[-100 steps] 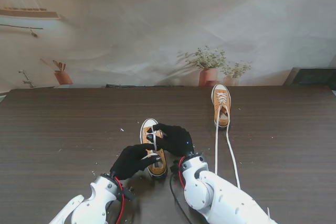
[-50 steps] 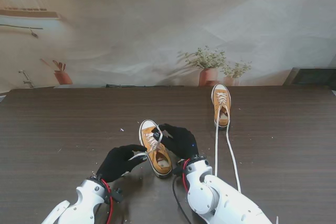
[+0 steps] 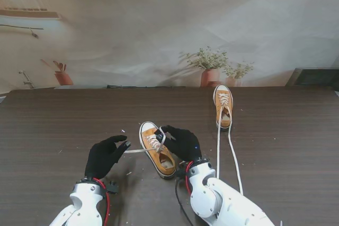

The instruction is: Tie the shoelaces into a bow on the shoes

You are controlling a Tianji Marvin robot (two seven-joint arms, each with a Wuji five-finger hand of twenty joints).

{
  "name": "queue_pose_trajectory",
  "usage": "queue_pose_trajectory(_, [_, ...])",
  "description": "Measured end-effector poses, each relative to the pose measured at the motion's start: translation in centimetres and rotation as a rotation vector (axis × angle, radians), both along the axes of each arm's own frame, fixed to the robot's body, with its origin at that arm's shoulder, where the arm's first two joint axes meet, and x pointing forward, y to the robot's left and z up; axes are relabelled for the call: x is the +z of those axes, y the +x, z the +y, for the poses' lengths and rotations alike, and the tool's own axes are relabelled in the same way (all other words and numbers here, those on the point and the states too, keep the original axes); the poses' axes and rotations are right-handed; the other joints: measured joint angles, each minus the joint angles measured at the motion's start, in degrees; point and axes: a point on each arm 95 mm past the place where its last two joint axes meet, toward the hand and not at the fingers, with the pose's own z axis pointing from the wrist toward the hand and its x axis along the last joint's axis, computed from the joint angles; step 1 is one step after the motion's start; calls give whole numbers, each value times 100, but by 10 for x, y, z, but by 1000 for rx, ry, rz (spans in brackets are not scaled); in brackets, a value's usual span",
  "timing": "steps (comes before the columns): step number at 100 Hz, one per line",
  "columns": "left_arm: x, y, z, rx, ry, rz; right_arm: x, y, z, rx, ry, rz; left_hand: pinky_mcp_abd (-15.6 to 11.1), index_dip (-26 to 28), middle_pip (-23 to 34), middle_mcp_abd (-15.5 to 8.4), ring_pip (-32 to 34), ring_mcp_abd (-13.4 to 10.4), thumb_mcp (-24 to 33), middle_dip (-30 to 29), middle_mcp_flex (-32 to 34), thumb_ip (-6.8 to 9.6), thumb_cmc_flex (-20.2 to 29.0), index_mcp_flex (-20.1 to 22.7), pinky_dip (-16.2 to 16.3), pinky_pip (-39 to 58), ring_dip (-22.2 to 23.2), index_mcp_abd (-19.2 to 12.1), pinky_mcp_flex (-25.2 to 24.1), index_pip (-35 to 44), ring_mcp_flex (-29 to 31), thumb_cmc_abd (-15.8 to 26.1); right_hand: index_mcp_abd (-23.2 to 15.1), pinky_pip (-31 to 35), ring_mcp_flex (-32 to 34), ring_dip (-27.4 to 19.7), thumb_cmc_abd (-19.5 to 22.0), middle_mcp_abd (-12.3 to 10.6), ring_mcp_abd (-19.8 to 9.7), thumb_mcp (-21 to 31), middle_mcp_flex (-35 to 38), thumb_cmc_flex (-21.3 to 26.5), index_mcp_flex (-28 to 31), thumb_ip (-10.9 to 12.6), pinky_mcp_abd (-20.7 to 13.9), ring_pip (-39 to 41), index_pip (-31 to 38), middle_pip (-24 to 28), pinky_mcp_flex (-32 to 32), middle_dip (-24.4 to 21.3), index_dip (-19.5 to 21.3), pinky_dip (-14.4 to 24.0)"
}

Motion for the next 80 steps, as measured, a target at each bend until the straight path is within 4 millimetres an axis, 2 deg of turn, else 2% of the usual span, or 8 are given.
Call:
queue_pose_trajectory(6, [-1, 3, -1, 21, 34, -23, 1, -1, 0, 3, -2, -7, 3, 0, 51, -6, 12, 8, -238, -10, 19, 0, 351, 68, 131, 0, 8, -18, 0, 17, 2, 126, 0, 0, 0, 0, -25, 0, 1, 61, 7, 0, 1, 0, 1, 1, 0, 0, 0, 0, 0, 0])
queue_pose_trajectory(18, [0, 12, 2, 86, 134, -48, 3, -3, 1, 16, -3, -20, 10, -69, 158, -7, 47, 45, -693, -157, 47, 0, 1251, 76, 333, 0, 79, -43, 0, 16, 4, 100, 0, 0, 0, 0, -62, 1, 2, 187, 10, 0, 3, 0, 2, 2, 0, 0, 0, 0, 0, 3])
queue_pose_trajectory(27, [3, 17, 4, 121, 253, -91, 5, -6, 3, 29, 3, -27, 12, -128, 243, -7, 65, 64, -753, -203, 58, 2, 1638, 141, 367, 0, 134, -42, 0, 67, 4, -144, 0, 0, 0, 0, -70, 1, 3, 291, 14, 1, 34, 1, 2, 2, -2, 0, 0, 0, 0, 22])
queue_pose_trajectory(32, [5, 19, 5, 122, 311, -102, 6, -7, 4, 37, 4, -33, 12, -165, 274, -7, 69, 66, -789, -205, 58, 59, 1823, 150, 380, 0, 143, -54, 0, 87, 4, -344, 0, 0, 4, 0, -84, 2, 7, 297, 56, 2, 141, 1, 3, 2, -4, 0, 0, 0, 0, 31])
queue_pose_trajectory(40, [6, 22, 9, 111, 370, -88, 7, -9, 6, 51, 1, -43, 12, -365, 281, -7, 70, 75, -512, -207, 62, 173, 1873, 213, 393, 0, 181, -78, 0, 183, 4, -694, 0, 0, 4, 0, -116, 2, 9, 362, 58, 17, 190, 3, 4, 3, -4, 0, 0, 0, 0, 62])
queue_pose_trajectory(52, [7, 28, 16, 51, 435, 3, 11, -12, 9, 75, -7, -57, 12, -508, 293, 16, 75, 98, 38, -260, 84, 178, 1819, 286, 398, 0, 226, -81, 0, 210, 6, -1015, 0, 0, 4, 11, -125, 2, 9, 363, 59, 17, 216, 10, 4, 3, -4, 0, 0, 0, -2, 91])
queue_pose_trajectory(59, [10, 30, 20, -6, 497, 93, 13, -13, 11, 84, -8, -59, 12, -512, 304, 21, 81, 100, 137, -259, 87, 297, 1814, 346, 399, 0, 227, -86, 0, 280, 6, -1088, 0, 0, 4, 17, -242, 2, 9, 370, 59, 18, 228, 11, 4, 3, -4, 0, 0, 0, -3, 95])
queue_pose_trajectory(80, [26, 20, 31, -239, 615, 379, 15, -12, 15, 97, -10, -61, 12, -441, 306, 21, 83, 100, 268, -260, 87, 300, 1696, 350, 347, 0, 228, -95, 0, 909, 6, -1221, 0, 0, 5, 18, -303, 2, 9, 545, 60, 19, 230, 11, 4, 4, -4, 0, 0, 0, -4, 99])
